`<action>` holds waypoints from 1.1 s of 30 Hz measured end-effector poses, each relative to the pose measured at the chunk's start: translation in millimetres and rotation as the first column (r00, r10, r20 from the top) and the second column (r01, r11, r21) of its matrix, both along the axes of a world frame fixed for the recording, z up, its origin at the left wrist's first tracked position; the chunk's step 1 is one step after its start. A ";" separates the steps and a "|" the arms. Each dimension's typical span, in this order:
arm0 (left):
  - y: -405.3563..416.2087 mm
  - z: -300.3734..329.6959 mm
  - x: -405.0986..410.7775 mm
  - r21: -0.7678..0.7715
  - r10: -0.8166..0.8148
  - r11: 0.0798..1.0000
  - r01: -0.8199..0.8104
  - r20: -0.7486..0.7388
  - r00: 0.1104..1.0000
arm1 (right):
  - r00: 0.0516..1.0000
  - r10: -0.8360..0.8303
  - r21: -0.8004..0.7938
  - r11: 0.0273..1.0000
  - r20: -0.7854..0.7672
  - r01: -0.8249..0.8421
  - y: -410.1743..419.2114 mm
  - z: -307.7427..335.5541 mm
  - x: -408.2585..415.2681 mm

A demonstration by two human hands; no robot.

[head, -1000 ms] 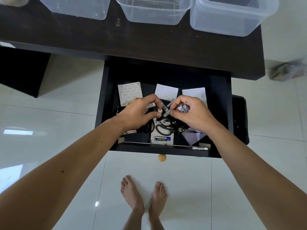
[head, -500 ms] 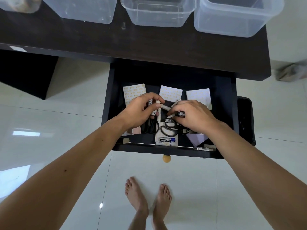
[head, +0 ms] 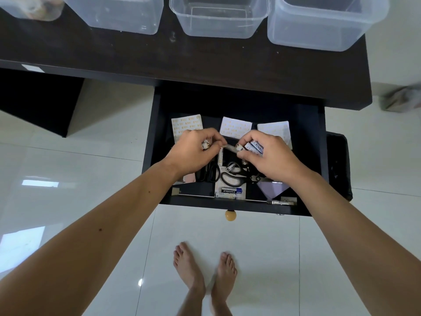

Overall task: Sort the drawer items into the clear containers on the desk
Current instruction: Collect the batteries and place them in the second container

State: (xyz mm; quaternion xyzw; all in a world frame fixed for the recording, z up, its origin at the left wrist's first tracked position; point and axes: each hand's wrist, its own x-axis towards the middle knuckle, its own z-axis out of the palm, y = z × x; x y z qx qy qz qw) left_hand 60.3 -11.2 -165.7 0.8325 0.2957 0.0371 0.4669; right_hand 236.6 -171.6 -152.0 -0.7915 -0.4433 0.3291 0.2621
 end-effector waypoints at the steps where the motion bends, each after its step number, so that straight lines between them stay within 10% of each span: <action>1: 0.6 -1.1 1.7 0.051 -0.024 0.998 0.025 -0.017 1.000 | 1.000 0.002 -0.001 1.000 -0.017 -0.002 -2.0 0.5 0.0; 9: -1.8 -3.5 25.1 0.389 -0.158 0.885 0.257 -0.267 0.951 | 0.969 -0.143 0.020 0.988 -0.201 0.150 -18.9 10.8 7.8; 15: -4.9 -10.6 23.1 0.332 -0.093 0.927 0.172 -0.241 0.966 | 0.955 -0.176 -0.010 0.984 -0.238 0.179 -19.5 6.6 7.6; 33: 4.7 -0.2 20.7 0.554 -0.278 0.726 0.407 -0.305 0.911 | 0.974 -0.164 -0.154 0.970 0.156 0.188 6.5 -6.7 -3.6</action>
